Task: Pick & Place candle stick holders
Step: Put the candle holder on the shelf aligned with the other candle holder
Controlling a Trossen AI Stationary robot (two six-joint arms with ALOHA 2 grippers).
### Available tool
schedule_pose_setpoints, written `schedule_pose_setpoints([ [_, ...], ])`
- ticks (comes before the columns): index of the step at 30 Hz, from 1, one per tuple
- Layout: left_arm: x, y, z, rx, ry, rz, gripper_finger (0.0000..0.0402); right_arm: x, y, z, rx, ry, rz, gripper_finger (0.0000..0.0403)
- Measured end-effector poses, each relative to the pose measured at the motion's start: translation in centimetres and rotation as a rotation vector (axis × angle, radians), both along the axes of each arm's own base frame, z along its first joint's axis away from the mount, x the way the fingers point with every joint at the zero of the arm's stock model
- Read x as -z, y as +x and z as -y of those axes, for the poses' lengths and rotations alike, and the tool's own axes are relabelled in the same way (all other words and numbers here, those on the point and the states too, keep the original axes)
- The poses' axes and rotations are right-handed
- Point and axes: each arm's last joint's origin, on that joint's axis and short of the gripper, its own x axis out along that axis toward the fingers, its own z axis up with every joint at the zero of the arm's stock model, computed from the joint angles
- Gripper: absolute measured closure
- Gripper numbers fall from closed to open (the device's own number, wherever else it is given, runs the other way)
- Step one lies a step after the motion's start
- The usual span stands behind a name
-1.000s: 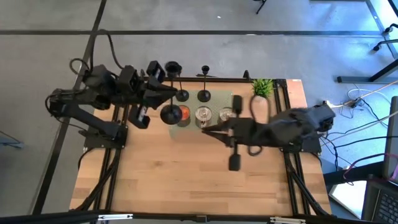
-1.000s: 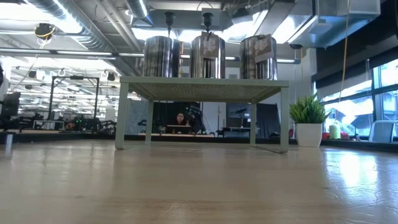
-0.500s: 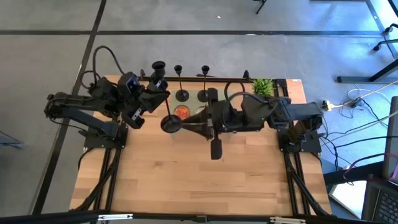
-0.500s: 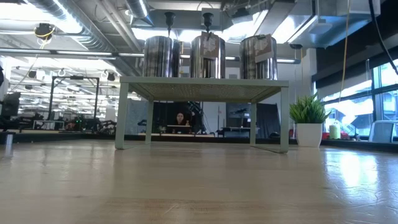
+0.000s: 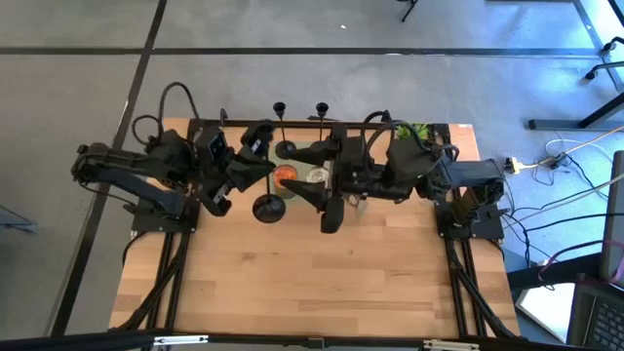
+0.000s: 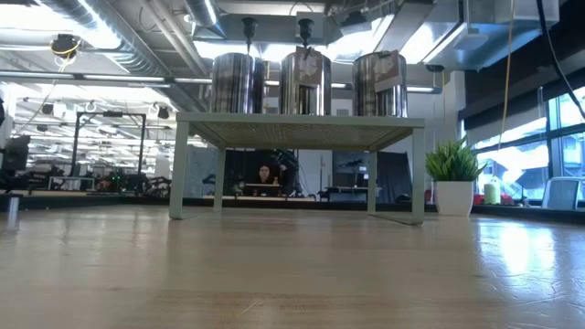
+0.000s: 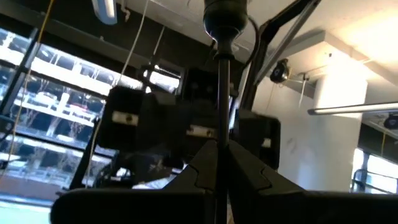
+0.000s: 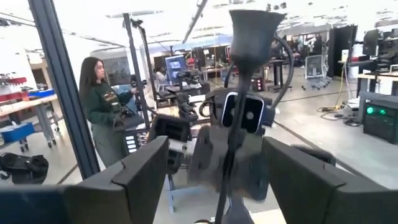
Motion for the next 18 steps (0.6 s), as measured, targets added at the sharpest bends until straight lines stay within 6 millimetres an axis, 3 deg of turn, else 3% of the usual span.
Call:
schedule_pose_setpoints([
  [9, 1.1, 1.8, 1.3, 0.021, 0.002, -0.029, 0.0391, -0.4, 0.2, 0.5, -0.064, 0.031, 0.039, 0.0147],
  [18, 0.8, 1.8, 1.4, 0.015, 0.007, 0.025, 0.0391, 0.7, 1.3, 0.3, -0.078, 0.075, 0.007, 0.0153],
])
